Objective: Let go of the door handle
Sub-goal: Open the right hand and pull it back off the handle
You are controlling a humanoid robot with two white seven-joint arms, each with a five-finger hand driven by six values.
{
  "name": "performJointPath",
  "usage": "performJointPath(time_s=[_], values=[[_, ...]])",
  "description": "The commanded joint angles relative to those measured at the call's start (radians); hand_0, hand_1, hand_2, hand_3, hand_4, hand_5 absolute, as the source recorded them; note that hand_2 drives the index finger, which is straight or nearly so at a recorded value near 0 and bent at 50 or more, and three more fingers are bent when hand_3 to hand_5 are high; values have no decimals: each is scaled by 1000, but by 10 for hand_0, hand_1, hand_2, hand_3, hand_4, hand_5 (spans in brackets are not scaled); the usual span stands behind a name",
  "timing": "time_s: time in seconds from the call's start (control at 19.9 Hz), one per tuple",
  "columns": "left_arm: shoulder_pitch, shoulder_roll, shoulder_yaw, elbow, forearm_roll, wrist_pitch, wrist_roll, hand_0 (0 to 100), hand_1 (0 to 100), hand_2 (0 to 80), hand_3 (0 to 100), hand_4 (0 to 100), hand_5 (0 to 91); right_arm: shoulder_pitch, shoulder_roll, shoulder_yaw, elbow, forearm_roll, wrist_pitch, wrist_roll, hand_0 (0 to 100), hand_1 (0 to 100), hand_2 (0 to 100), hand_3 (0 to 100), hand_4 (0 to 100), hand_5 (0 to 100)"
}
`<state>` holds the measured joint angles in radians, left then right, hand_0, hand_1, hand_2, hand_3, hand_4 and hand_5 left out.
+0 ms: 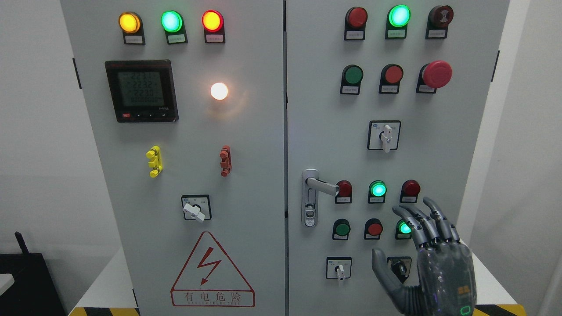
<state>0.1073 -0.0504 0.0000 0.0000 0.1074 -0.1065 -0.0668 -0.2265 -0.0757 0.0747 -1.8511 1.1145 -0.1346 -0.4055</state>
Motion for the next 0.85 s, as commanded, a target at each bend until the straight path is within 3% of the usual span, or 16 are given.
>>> performJointPath(time_s=[0.0,0.8], values=[[0,0,-14,20,0,1,-1,120,389,0,0,0,0,15,-16,-18,-30,-8,-2,5,451,242,0,0,0,0],[0,0,-14,20,0,1,-1,120,389,0,0,0,0,13,-13,-13,-31,-8,-2,10,447,236,0,30,0,0]])
